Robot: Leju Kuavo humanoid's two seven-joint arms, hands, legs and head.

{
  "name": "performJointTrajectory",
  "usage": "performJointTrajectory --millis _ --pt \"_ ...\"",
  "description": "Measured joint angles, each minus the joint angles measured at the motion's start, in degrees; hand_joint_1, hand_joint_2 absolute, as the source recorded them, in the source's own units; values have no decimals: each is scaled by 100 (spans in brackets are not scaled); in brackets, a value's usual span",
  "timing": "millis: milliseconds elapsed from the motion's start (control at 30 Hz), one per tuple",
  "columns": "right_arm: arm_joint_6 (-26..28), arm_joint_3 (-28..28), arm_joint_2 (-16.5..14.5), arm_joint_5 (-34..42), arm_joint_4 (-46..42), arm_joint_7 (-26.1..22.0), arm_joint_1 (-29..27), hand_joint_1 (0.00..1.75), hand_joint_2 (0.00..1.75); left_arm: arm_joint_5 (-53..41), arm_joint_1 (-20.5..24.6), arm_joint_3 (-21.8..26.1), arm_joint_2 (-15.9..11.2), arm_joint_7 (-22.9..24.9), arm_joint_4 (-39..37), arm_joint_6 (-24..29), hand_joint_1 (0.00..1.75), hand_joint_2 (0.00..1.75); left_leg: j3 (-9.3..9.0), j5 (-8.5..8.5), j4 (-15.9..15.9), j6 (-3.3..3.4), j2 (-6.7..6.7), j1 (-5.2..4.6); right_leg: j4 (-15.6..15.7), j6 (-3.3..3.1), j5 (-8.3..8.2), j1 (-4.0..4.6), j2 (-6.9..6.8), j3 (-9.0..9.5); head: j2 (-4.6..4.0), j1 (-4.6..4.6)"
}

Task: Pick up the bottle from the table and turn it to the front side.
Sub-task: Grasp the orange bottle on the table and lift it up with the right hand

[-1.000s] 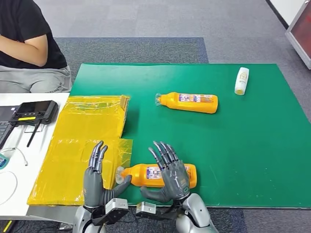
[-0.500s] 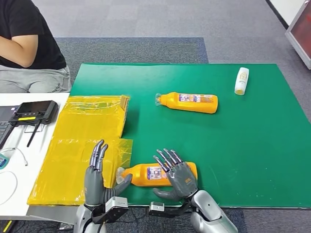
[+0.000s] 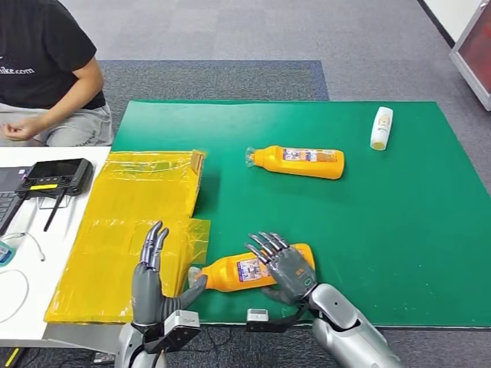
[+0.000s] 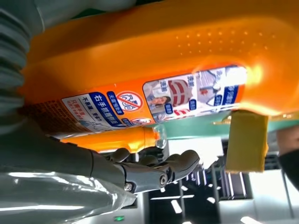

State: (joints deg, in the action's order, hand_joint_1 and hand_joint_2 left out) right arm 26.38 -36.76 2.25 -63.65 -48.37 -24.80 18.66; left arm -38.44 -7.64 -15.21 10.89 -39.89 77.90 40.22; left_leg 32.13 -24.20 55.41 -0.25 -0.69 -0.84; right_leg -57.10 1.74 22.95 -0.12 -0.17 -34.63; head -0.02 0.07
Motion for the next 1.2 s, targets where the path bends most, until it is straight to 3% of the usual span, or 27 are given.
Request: performJointTrajectory --millis 33,133,167,400,600,933,1200 --pt "-109 -48 48 10 -1 14 62 18 175 4 0 0 -7 0 0 0 0 175 0 1 0 0 0 0 0 0 -1 0 0 0 0 0" --pt "-448 -214 173 36 -2 63 238 149 175 12 0 0 -16 0 0 -1 0 175 -1 4 1 1 0 0 0 0 -6 0 0 2 0 1" --pt "-542 -278 212 40 -2 73 291 175 175 14 0 0 -19 0 0 -1 0 175 -1 5 2 1 0 0 1 0 -7 0 0 3 0 1" --pt "-922 -650 404 204 3 298 625 175 175 43 15 10 -44 0 1 0 0 175 2 16 3 7 0 -1 1 3 -23 -1 0 3 0 1" --pt "-752 -849 409 203 112 677 800 175 175 44 22 64 -47 0 49 7 0 175 4 22 3 6 0 -1 1 2 -27 -1 -1 1 0 1" --pt "-465 -940 373 424 227 837 817 175 175 -11 24 203 -50 0 129 9 0 175 6 23 3 6 -1 -1 1 2 -27 -1 -1 0 0 0" --pt "62 -383 -26 1865 -103 359 321 175 175 -121 13 311 -38 0 391 9 0 175 20 25 3 4 -1 0 0 1 -28 0 -1 -14 0 -1"
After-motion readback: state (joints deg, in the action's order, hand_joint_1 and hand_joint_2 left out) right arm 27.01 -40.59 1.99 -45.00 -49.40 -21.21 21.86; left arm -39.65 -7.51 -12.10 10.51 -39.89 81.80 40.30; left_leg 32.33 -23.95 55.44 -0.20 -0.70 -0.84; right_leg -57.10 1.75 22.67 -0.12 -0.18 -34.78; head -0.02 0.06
